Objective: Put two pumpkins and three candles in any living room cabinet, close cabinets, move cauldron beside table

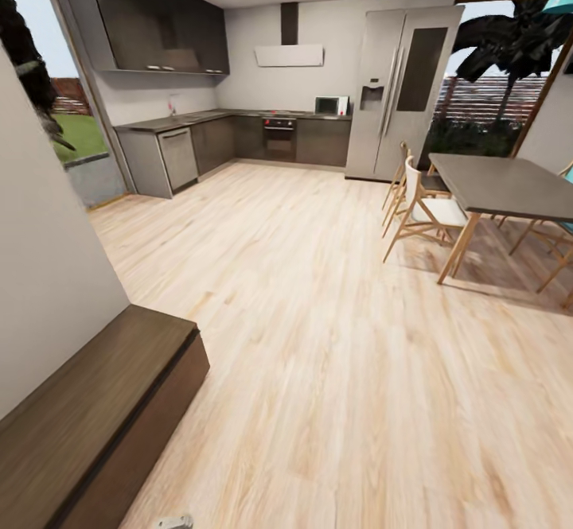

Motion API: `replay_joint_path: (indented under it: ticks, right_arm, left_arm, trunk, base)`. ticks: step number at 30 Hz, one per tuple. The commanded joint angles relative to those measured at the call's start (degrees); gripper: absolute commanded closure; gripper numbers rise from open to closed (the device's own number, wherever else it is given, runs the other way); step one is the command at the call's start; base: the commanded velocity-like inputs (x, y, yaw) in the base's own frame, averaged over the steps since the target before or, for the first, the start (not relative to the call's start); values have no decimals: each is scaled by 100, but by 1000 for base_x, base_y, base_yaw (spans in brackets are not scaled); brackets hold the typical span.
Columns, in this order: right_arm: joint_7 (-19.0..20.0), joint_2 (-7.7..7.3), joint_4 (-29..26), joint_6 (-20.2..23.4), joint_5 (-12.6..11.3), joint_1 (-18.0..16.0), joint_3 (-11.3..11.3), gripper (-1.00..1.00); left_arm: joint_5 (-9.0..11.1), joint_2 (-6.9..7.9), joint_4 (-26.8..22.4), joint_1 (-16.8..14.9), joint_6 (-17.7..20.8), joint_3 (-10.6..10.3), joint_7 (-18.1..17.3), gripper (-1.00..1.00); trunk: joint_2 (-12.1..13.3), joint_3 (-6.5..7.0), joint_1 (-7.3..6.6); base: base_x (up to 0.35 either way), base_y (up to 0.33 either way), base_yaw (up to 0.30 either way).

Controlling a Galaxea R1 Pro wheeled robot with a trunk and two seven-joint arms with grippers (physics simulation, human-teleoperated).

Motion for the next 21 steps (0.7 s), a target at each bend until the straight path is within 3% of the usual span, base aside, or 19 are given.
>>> replay_joint_path:
  ticks: [1, 4, 11, 21]
  right_arm:
    - [-4, 9, 0, 0, 1, 0, 0, -100]
    - [-8, 20, 0, 0, 2, 0, 0, -100]
    - [-18, 25, 0, 0, 2, 0, 0, -100]
    - [-18, 26, 2, 5, 6, 0, 7, -100]
  left_arm:
    - [0, -4, 0, 0, 2, 0, 0, -100]
    - [0, -3, 0, 0, -2, 0, 0, -100]
    - [0, -9, 0, 0, -6, 0, 0, -100]
    - [16, -9, -8, 0, -14, 0, 15, -100]
  trunk:
    - [0, 0, 0]
    - [0, 0, 0]
    - [0, 0, 0]
    - [0, 0, 0]
  base:
    - [331, -94, 6]
    - [331, -94, 92]
    - [313, -95, 274]
    - [51, -18, 285]
